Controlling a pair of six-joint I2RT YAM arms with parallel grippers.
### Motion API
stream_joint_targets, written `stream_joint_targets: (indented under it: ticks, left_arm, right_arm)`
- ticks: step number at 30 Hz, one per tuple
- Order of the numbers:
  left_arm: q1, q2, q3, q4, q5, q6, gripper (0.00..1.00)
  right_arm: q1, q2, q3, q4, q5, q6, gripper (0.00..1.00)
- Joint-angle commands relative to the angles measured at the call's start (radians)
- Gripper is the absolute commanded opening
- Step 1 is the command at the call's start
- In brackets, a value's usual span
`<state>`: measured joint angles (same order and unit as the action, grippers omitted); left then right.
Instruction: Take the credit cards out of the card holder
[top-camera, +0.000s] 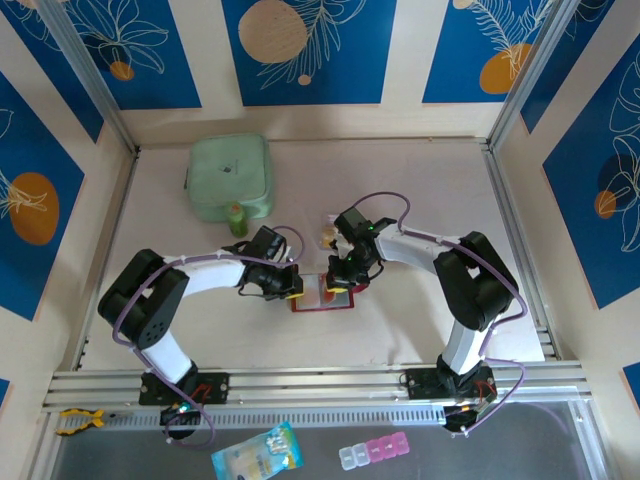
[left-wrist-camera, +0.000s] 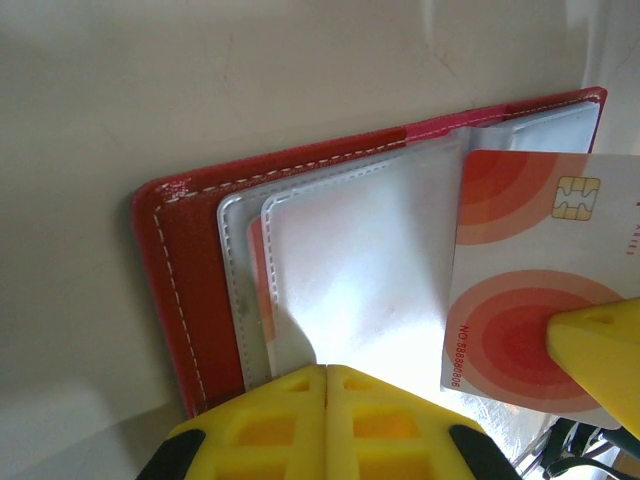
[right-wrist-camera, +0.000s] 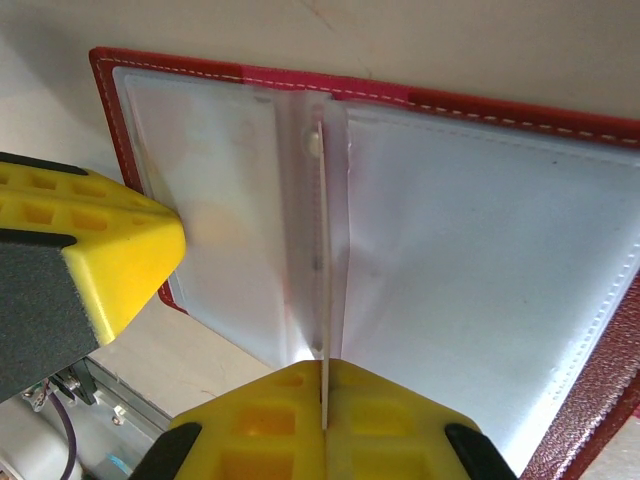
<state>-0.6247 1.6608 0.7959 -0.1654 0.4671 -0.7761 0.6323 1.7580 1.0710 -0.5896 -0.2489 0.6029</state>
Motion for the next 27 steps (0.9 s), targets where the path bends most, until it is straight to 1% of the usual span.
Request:
stream_joint_targets:
  ticks: [1, 6, 12, 15, 18, 20, 23, 27]
  left_arm:
    - [-0.004, 0.022, 0.024, -0.029, 0.018, 0.017, 0.02]
    - [-0.003, 0.014, 0.023, -0.035, 0.007, 0.018, 0.02]
    - [-0.003, 0.006, 0.02, -0.036, 0.005, 0.02, 0.02]
    - [-0.003, 0.0, 0.02, -0.034, 0.005, 0.019, 0.02]
    - [-0.004, -0.008, 0.024, -0.036, 0.005, 0.023, 0.03]
    - [-0.003, -0.013, 0.027, -0.04, 0.005, 0.024, 0.03]
    - [-0.004, -0.023, 0.029, -0.042, 0.002, 0.026, 0.04]
    - [-0.003, -0.036, 0.029, -0.046, -0.002, 0.027, 0.05]
  right_arm:
    - [0.006, -0.025, 0.017, -0.032, 0.009, -0.009, 0.03]
    - [0.003, -0.05, 0.042, -0.08, 0.033, -0.047, 0.03]
    - [-0.025, -0.083, 0.082, -0.154, 0.036, -0.157, 0.02]
    - [-0.043, -0.096, 0.111, -0.204, 0.033, -0.281, 0.02]
    - [-0.057, -0.101, 0.143, -0.251, 0.063, -0.444, 0.01]
    - [-0.078, -0.092, 0.164, -0.275, 0.076, -0.543, 0.0]
    - [-0.121, -0.073, 0.21, -0.326, 0.061, -0.677, 0.0]
    - [-0.138, -0.086, 0.234, -0.333, 0.13, -0.909, 0.0]
